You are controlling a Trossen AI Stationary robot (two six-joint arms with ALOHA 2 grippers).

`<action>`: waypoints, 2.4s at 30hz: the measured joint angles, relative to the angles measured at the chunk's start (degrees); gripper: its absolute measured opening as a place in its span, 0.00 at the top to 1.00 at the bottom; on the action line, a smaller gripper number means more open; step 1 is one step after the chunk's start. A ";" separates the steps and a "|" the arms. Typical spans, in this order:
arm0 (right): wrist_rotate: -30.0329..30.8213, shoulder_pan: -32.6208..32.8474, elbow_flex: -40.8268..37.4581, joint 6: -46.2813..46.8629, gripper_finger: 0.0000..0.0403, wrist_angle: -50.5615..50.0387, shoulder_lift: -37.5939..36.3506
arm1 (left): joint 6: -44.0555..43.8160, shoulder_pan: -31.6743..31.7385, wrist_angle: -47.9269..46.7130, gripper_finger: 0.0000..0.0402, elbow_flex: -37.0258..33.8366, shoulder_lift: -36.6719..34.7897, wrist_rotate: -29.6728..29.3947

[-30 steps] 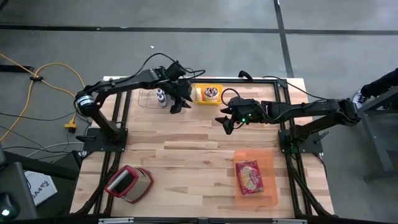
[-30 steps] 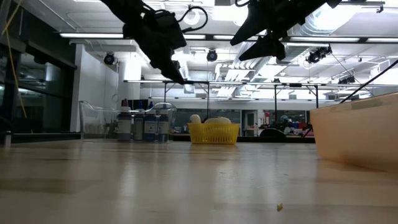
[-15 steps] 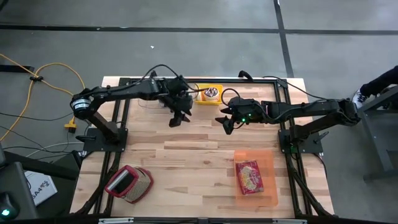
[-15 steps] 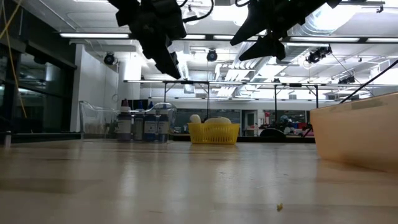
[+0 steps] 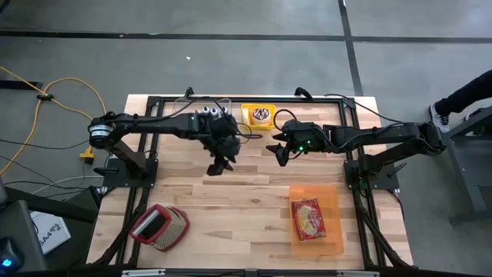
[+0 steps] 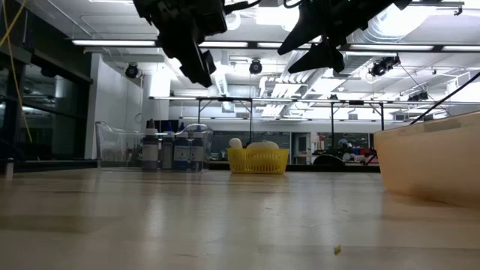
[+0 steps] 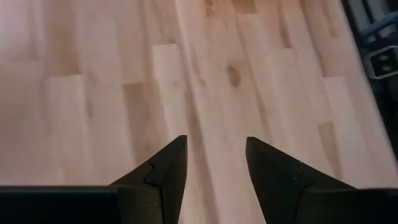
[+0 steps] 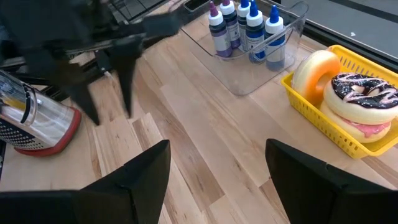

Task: Pick & Place Food Item
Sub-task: Return to Home Position

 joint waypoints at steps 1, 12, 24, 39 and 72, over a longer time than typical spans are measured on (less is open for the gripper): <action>0.01 0.01 0.00 0.00 0.38 0.00 0.00 | -0.53 -0.36 -0.32 0.61 0.01 0.00 0.72; 0.01 0.00 0.00 0.00 0.38 0.00 0.00 | -6.14 1.29 10.03 0.61 -4.72 -2.13 3.61; -0.01 0.00 0.00 0.00 0.38 0.37 0.00 | -11.33 5.37 36.48 0.61 -28.56 -15.32 3.48; 0.01 -0.01 0.00 0.00 0.38 0.50 0.00 | -15.07 8.23 60.41 0.61 -48.75 -26.18 1.06; -0.01 0.01 0.00 0.00 0.38 0.46 0.00 | -19.66 8.21 61.56 0.61 -71.75 -65.25 -12.11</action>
